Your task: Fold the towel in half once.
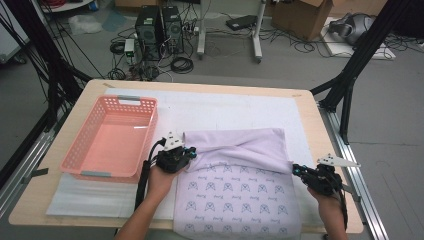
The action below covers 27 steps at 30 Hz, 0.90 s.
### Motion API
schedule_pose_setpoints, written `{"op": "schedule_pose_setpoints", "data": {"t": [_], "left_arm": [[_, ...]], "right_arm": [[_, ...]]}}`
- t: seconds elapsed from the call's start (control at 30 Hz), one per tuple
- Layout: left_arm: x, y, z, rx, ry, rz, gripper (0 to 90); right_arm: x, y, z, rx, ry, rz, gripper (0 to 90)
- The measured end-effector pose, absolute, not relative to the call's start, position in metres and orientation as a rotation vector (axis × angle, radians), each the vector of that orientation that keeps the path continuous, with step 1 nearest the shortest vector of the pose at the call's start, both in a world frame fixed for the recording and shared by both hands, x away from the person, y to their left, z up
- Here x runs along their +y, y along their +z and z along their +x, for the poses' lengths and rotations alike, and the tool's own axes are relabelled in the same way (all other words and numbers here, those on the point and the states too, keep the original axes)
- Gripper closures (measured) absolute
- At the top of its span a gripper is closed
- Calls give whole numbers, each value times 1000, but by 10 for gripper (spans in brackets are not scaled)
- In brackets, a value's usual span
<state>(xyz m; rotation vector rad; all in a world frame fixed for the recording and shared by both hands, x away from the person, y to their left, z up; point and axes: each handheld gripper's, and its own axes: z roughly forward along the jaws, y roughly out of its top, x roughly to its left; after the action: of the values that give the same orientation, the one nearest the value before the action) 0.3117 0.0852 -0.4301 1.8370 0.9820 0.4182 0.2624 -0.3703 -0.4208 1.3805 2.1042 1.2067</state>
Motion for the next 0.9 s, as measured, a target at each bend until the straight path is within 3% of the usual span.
{"op": "schedule_pose_setpoints", "data": {"t": [0.37, 0.9], "left_arm": [[110, -424, 250, 873, 442, 1832, 875], [116, -430, 212, 855, 394, 1831, 875]], "right_arm": [[-370, -415, 230, 2141, 1192, 1341, 872], [-375, -423, 206, 2173, 1184, 1357, 872]]}}
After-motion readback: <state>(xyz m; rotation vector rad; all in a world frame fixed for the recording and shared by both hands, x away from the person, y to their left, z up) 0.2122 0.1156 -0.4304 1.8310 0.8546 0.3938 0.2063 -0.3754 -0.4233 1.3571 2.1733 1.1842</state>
